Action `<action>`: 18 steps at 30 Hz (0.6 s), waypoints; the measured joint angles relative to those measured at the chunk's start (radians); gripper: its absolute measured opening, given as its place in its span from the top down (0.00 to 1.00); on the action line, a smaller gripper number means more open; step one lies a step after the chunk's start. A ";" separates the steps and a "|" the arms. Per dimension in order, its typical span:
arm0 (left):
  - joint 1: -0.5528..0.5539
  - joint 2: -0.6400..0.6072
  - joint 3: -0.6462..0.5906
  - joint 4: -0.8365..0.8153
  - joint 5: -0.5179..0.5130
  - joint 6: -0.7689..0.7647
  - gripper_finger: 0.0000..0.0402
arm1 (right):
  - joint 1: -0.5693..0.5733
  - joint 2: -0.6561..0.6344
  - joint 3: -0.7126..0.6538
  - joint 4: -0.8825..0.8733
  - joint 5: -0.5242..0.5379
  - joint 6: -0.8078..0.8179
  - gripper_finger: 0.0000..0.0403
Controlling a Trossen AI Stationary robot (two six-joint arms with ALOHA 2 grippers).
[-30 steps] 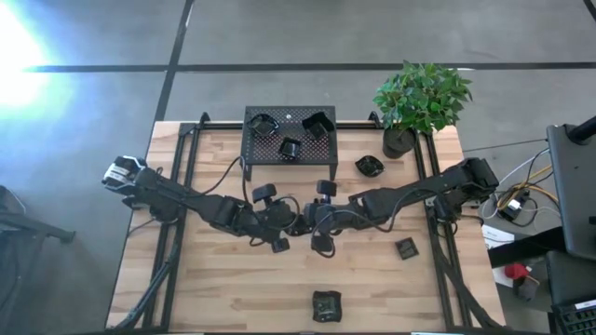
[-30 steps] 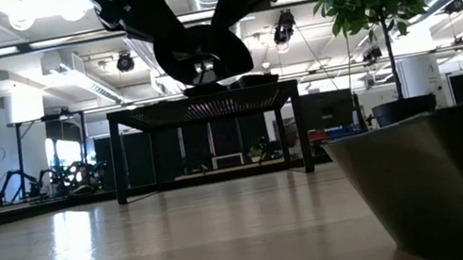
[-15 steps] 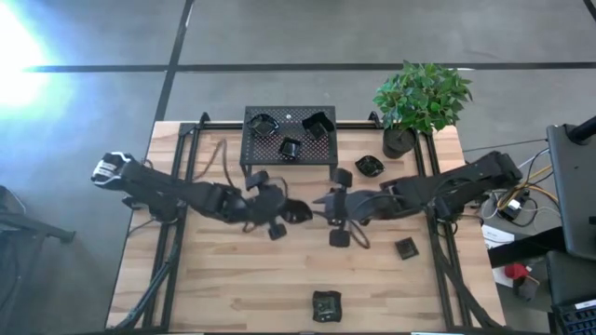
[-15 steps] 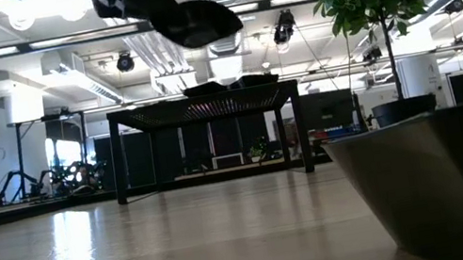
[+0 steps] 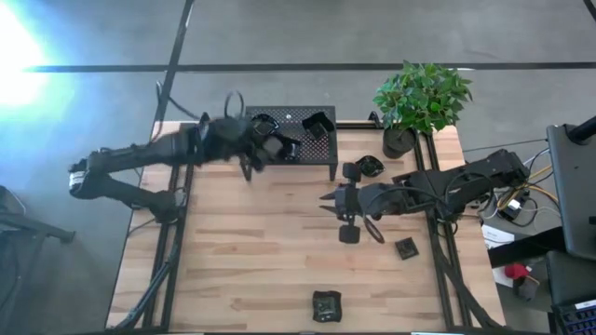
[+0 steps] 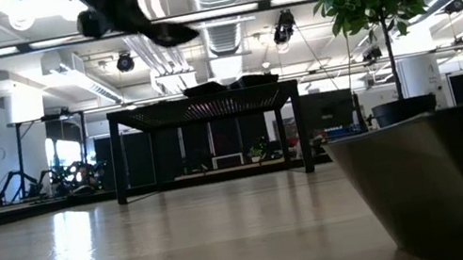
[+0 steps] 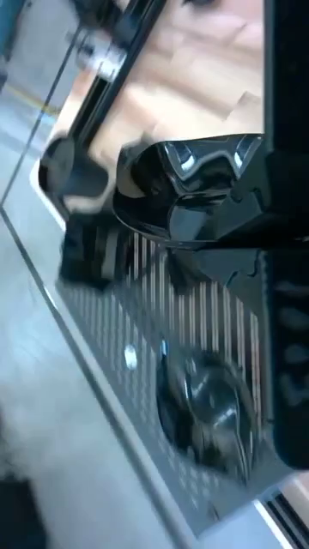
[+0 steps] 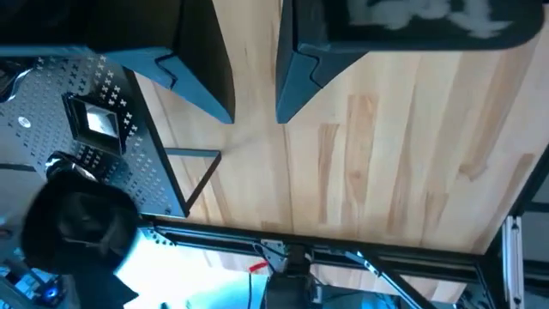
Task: Pick & Place Mini shaped plates
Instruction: Stack the leaf shaped plate on top of the leaf shaped plates on the shelf
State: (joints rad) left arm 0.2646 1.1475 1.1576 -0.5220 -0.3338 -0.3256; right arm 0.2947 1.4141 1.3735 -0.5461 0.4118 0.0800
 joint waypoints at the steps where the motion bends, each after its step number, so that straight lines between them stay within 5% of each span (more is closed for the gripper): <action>1: 0.052 -0.002 0.000 -0.006 0.042 0.000 1.00 | 0.000 0.002 0.000 0.000 0.000 -0.004 0.80; 9: 0.462 0.044 0.000 -0.006 0.401 0.009 1.00 | 0.000 0.008 0.000 0.001 0.000 -0.013 0.79; 18: 0.577 0.138 0.000 -0.009 0.472 0.060 1.00 | 0.000 0.007 0.000 0.001 0.000 -0.013 0.81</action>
State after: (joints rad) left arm 0.8417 1.2857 1.1576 -0.5310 0.1387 -0.2660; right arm 0.2947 1.4216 1.3731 -0.5449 0.4118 0.0669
